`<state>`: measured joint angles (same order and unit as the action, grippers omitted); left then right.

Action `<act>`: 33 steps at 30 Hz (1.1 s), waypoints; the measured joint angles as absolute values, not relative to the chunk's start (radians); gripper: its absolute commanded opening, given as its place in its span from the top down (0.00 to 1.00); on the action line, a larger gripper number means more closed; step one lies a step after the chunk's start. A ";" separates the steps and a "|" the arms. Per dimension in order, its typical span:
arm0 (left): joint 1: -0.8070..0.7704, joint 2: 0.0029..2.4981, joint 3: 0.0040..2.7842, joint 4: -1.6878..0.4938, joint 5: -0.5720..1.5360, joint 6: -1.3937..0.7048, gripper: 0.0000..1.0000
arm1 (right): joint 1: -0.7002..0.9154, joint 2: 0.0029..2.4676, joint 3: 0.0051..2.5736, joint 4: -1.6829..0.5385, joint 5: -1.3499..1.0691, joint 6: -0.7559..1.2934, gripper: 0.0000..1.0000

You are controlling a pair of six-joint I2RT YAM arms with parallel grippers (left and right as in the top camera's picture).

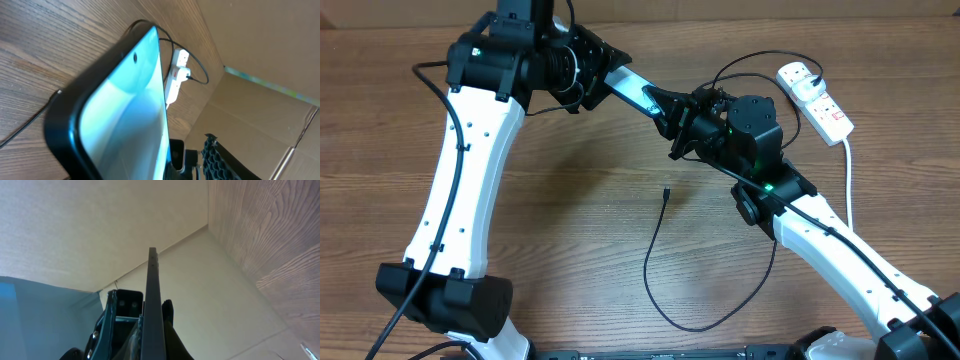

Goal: Plug charger to phone and switch on socket
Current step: 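Grasp the phone's top end with the left gripper from the right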

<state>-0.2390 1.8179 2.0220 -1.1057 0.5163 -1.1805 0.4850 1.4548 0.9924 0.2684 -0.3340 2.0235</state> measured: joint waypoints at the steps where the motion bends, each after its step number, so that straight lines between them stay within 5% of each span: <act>1: -0.246 1.818 2.022 -1.106 0.512 -1.184 0.56 | 0.485 1.455 0.992 0.268 -0.332 2.024 0.96; 18: -0.276 1.818 2.022 -1.090 0.463 -1.232 0.65 | 0.486 1.455 0.992 0.307 -0.313 2.023 0.94; 29: -0.282 1.818 2.022 -1.077 0.447 -1.240 0.96 | 0.486 1.454 0.992 0.315 -0.297 2.023 0.91; 33: -0.282 1.818 2.022 -1.073 0.448 -1.243 0.96 | 0.486 1.454 0.992 0.314 -0.299 2.023 0.79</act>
<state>-0.2821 1.8179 2.0220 -1.0729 0.4477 -1.2434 0.4858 1.4540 0.9924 0.3141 -0.2993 2.0228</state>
